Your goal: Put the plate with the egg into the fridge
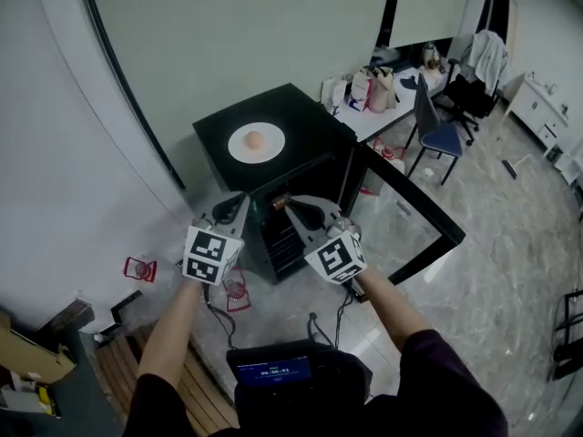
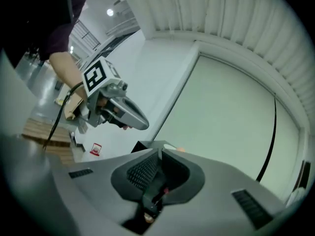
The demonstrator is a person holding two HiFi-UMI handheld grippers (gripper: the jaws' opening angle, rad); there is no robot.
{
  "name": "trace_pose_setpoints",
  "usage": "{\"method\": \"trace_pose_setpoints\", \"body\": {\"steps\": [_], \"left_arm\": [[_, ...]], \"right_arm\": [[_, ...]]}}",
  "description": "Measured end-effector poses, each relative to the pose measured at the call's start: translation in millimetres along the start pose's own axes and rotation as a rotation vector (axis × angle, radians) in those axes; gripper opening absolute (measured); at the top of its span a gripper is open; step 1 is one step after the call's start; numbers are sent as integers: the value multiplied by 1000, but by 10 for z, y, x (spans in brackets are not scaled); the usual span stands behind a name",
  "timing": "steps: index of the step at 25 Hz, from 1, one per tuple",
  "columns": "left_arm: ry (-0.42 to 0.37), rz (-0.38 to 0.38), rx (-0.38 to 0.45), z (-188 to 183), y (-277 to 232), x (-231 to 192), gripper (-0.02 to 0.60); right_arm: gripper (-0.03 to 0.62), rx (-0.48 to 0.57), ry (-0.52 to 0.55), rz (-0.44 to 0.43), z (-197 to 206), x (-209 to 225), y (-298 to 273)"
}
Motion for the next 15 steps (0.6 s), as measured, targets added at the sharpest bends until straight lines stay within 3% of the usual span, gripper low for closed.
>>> {"method": "trace_pose_setpoints", "body": {"steps": [4, 8, 15], "left_arm": [[-109, 1, -55, -33, -293, -366, 9], [-200, 3, -134, -15, -740, -708, 9], [-409, 3, -322, 91, -1671, -1202, 9]], "right_arm": [[11, -57, 215, -11, -44, 95, -183], [46, -131, 437, -90, 34, 118, -379], [86, -186, 673, -155, 228, 444, -753]]}}
Point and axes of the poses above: the fingertips, and each gripper's own axes: y backward along the fingers, x to its right, z out of its underside, the point moved 2 cm from there along y, backward along the fingers, and after that the axes turned 7 degrees about -z, right-handed, at the moved point
